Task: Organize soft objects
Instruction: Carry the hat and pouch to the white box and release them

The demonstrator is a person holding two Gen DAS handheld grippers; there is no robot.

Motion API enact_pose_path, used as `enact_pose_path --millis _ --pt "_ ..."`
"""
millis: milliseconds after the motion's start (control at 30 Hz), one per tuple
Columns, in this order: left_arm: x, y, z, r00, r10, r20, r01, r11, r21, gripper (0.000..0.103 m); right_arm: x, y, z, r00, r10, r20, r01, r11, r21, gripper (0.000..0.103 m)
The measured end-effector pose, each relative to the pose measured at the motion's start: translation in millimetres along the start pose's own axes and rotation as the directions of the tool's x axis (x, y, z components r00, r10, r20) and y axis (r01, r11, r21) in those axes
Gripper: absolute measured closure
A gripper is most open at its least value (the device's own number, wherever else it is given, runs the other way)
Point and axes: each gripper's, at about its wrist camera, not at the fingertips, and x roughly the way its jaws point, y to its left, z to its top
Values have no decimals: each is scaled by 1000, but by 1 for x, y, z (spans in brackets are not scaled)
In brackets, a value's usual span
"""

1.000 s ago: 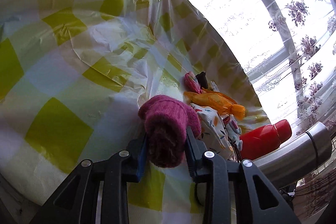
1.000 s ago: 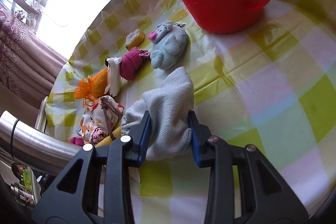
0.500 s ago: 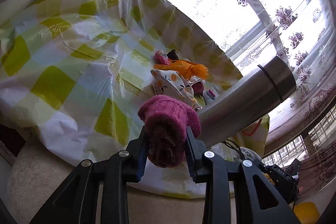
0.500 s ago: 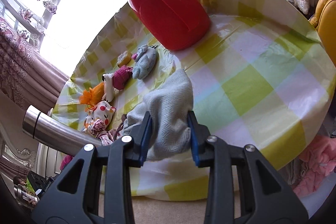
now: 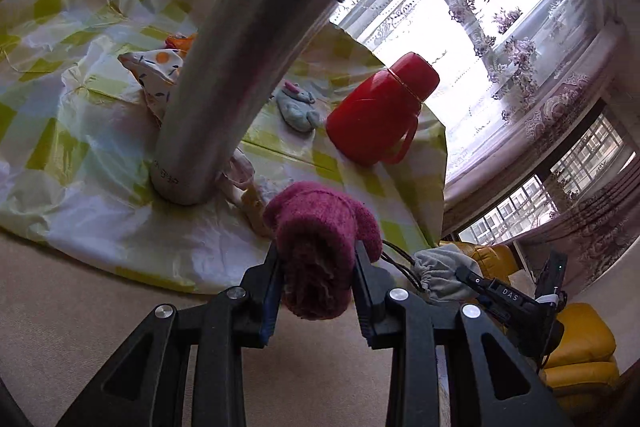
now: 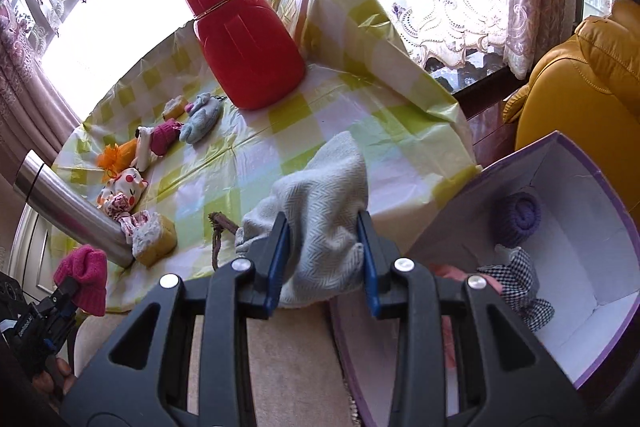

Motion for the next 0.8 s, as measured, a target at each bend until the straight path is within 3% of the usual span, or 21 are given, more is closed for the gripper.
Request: enact_pose_path --millis 200,567,600,667,733,800 --pt "32 -58 -21 989 -94 -112 104 991 87 70 -25 -28 -4 993 -121 12 121 991 -56 66" --pt "75 -139 -62 935 -189 -302 255 946 198 69 -53 -76 -6 948 -317 0 317 947 -42 66" --pt "79 -145 -66 924 -198 -327 273 940 203 66 -54 -80 -7 944 -331 -2 330 943 -39 66" --pt "87 -152 -73 904 -211 -373 301 932 202 45 -55 -88 -7 932 -363 -12 363 931 -22 61" --pt "88 -151 -75 908 -196 -371 289 933 214 37 -53 -96 -6 925 -378 -35 378 926 -8 54" --pt "87 -147 -74 907 -202 -370 290 936 199 37 -53 -100 -7 929 -368 -41 368 930 11 37"
